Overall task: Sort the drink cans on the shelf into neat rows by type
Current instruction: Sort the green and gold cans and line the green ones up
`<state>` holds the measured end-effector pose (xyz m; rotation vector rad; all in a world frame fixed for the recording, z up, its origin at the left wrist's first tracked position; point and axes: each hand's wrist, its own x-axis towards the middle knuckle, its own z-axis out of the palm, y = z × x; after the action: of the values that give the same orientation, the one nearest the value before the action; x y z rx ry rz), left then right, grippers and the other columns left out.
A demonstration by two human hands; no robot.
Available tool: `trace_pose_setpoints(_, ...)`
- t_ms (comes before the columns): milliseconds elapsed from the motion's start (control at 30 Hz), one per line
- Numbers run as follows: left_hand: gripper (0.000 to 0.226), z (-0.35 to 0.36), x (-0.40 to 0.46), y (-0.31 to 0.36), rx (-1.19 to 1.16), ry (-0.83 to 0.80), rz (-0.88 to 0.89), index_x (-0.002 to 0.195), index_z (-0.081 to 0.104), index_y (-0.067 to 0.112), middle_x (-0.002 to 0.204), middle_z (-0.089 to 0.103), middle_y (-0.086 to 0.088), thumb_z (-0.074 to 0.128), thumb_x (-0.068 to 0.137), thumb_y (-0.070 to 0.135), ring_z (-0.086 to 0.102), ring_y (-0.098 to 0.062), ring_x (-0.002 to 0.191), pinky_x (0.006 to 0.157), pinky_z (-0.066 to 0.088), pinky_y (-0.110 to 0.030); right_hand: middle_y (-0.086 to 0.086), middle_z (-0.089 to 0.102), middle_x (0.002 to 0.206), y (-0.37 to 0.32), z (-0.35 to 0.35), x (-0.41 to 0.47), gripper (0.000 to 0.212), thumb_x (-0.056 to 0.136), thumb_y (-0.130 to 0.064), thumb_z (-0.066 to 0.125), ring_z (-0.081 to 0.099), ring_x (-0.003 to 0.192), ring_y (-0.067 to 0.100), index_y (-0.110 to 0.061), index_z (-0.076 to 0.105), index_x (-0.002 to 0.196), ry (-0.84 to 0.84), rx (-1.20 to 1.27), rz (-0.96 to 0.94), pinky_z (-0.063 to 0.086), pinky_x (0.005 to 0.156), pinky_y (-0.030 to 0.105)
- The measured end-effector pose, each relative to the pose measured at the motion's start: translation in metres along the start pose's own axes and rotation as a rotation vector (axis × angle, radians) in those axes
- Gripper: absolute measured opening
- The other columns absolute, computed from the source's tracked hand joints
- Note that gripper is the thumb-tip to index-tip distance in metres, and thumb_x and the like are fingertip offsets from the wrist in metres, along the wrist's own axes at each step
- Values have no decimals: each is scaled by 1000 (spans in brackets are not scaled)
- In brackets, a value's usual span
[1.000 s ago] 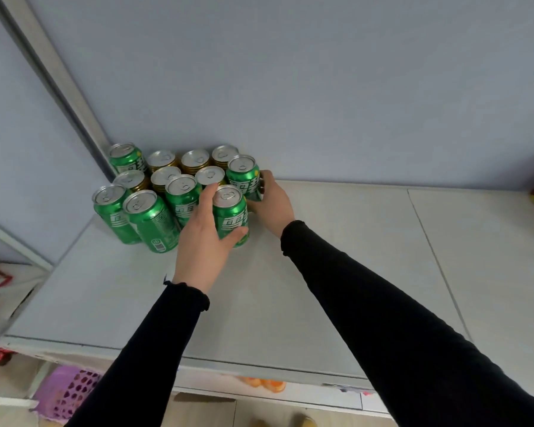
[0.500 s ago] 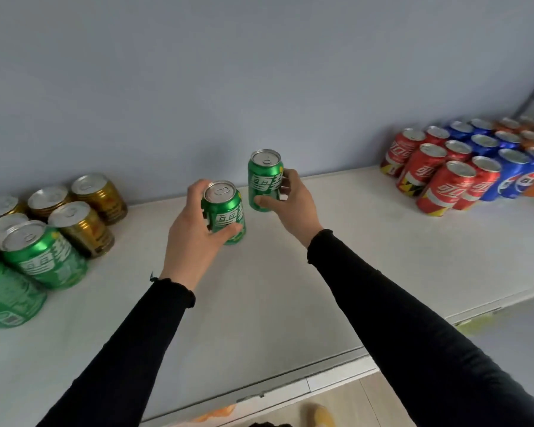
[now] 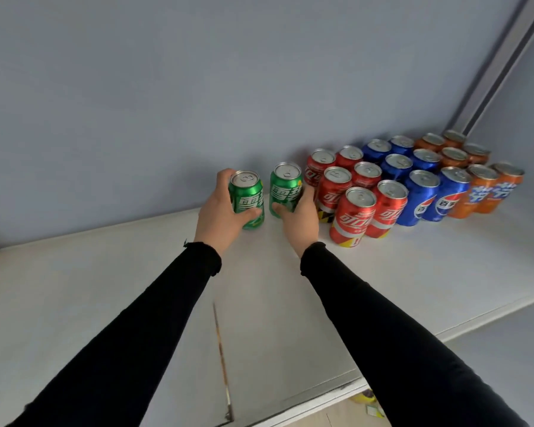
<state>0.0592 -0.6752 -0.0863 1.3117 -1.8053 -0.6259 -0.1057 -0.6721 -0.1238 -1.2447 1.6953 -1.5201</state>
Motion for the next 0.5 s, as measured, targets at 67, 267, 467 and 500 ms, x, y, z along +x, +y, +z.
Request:
trace_pose_setpoints(67, 74, 14, 13, 3, 17, -4, -3, 128, 37, 30, 117, 63, 6, 84, 72, 23, 64, -19, 102, 85, 55, -39, 4, 62, 119, 8, 4, 9, 52, 81, -7, 77, 60, 112, 21, -16, 44, 120, 20, 5, 7, 50, 98, 38)
trace_pose_setpoints(267, 76, 35, 32, 2, 60, 1, 1, 130, 35, 31, 122, 60, 4, 83, 72, 20, 62, -19, 108, 90, 54, -44, 7, 53, 136, 16, 9, 24, 62, 83, -7, 72, 49, 130, 22, -11, 42, 136, 25, -28, -22, 41, 111, 44)
trace_pose_setpoints(467, 78, 40, 33, 2, 68, 19, -9, 133, 34, 30, 124, 59, 4, 82, 74, 17, 62, -17, 109, 91, 54, -43, 6, 44, 147, 17, 5, 26, 74, 84, -6, 70, 39, 140, 19, -13, 35, 148, -29, -22, -35, 32, 119, 41)
trace_pose_setpoints(500, 80, 40, 31, 3, 68, 15, -12, 135, 33, 29, 125, 58, 4, 82, 74, 17, 62, -17, 110, 92, 54, -42, 5, 45, 147, 16, 4, 25, 76, 82, -7, 70, 39, 140, 19, -13, 34, 149, -35, -27, -36, 32, 119, 42)
